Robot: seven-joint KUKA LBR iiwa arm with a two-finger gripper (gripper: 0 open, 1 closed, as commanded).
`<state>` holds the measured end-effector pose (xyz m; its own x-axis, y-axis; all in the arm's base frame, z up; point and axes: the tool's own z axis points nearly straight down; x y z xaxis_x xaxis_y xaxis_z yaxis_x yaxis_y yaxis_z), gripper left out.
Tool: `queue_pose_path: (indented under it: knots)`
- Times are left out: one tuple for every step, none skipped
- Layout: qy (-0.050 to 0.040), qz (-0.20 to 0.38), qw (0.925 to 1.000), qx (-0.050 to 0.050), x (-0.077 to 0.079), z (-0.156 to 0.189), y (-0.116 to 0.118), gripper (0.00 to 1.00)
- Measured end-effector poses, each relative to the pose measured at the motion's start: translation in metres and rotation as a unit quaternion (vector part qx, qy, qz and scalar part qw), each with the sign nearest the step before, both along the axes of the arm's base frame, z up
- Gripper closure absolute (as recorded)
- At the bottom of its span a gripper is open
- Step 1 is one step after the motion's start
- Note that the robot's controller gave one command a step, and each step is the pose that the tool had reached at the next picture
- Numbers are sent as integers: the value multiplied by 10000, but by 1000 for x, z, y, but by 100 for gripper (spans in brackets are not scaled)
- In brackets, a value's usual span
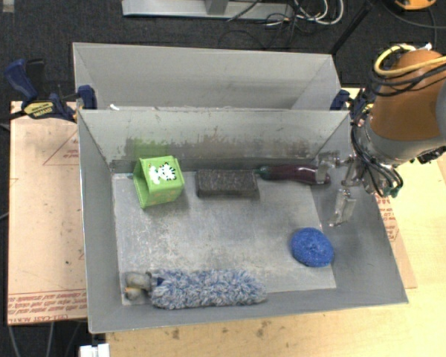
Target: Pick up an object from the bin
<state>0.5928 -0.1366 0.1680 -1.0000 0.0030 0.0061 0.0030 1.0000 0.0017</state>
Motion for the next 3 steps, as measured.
queue_pose_path:
  knots:
    - [-40,14,10000,-7,2,5,0,0]
    - [-72,175,9998,-13,-42,-34,5,0]
    - [-35,838,9965,-5,-60,-86,-3,0]
